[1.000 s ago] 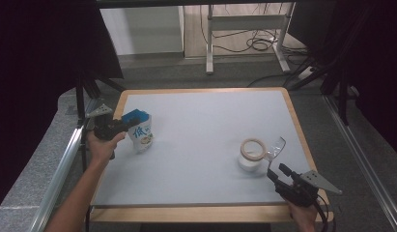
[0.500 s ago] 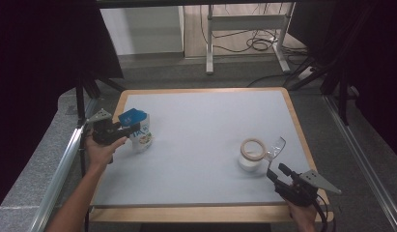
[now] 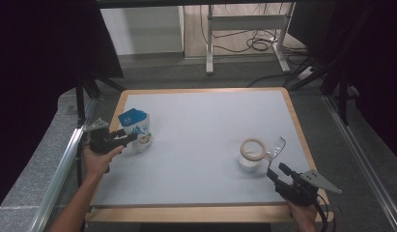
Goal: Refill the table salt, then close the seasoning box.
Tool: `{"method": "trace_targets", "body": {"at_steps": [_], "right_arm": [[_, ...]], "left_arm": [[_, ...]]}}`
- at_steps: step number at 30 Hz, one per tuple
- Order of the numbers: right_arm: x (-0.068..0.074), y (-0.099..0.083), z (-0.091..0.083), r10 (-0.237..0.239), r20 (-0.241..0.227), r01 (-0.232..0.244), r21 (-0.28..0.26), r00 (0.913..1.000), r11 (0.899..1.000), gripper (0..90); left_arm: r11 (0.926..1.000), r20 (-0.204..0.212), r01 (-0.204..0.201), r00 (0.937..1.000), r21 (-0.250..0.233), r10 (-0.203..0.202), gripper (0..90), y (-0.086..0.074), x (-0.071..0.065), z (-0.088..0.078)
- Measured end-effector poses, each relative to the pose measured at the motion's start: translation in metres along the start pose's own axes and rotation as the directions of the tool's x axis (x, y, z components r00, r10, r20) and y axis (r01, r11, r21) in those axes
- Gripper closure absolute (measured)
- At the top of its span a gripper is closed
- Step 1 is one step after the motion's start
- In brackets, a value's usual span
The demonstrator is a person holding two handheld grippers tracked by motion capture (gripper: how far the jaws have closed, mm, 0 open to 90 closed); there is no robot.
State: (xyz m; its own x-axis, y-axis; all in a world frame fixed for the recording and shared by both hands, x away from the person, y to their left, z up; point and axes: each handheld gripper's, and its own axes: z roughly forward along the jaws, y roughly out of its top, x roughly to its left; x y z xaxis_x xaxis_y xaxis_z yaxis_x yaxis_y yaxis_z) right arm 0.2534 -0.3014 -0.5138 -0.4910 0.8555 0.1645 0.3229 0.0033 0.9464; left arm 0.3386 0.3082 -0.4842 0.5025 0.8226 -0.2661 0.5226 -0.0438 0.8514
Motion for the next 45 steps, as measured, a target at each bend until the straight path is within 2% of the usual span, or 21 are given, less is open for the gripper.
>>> {"method": "trace_targets", "body": {"at_steps": [7,9,13,19,21,24,28,33,40,45], "right_arm": [[-0.002,0.003,-0.002,-0.004,0.022,0.004,-0.003,0.9997,1.0,42.6],[-0.003,0.004,-0.003,0.0,0.025,0.0,-0.006,0.9997,1.0,42.7],[-0.006,0.005,-0.003,0.01,0.053,-0.01,0.004,0.9986,1.0,47.3],[-0.008,0.007,-0.002,0.009,0.069,-0.01,0.008,0.9976,1.0,64.3],[-0.008,0.009,-0.002,0.005,0.068,-0.005,0.008,0.9977,1.0,70.0],[-0.008,0.011,-0.002,-0.011,0.069,0.01,0.01,0.9975,1.0,77.7],[-0.008,0.014,-0.002,-0.035,0.08,0.034,0.01,0.9962,0.999,88.1],[-0.011,0.017,-0.001,-0.026,0.075,0.026,0.008,0.9968,1.0,90.0],[-0.015,0.022,0.004,-0.018,0.068,0.019,0.0,0.9975,1.0,90.0],[-0.013,0.026,0.006,-0.027,0.058,0.027,-0.01,0.998,1.0,90.0]], "left_arm": [[0.9993,-0.006,-0.003,1.0,0.037,0.004,44.1,-0.021,-0.008,-0.001],[0.9984,-0.018,-0.014,0.9997,0.055,0.015,44.3,-0.032,-0.013,0.0],[0.9976,-0.021,-0.01,0.9997,0.068,0.012,44.1,-0.043,-0.014,0.0],[0.9971,-0.034,-0.014,0.9993,0.075,0.017,44.1,-0.053,-0.017,-0.004],[0.9972,-0.034,-0.017,0.9992,0.073,0.019,44.2,-0.055,-0.021,-0.004],[0.9956,-0.035,-0.041,0.9984,0.084,0.044,44.2,-0.058,-0.027,-0.001],[0.9941,-0.02,-0.053,0.9983,0.095,0.055,44.3,-0.063,-0.035,0.004],[0.9906,-0.015,-0.079,0.9966,0.111,0.082,44.5,-0.067,-0.043,0.009],[0.9885,-0.007,-0.096,0.9952,0.117,0.097,44.7,-0.069,-0.052,0.015],[0.989,0.003,-0.087,0.9962,0.12,0.087,44.8,-0.07,-0.056,0.02]]}}
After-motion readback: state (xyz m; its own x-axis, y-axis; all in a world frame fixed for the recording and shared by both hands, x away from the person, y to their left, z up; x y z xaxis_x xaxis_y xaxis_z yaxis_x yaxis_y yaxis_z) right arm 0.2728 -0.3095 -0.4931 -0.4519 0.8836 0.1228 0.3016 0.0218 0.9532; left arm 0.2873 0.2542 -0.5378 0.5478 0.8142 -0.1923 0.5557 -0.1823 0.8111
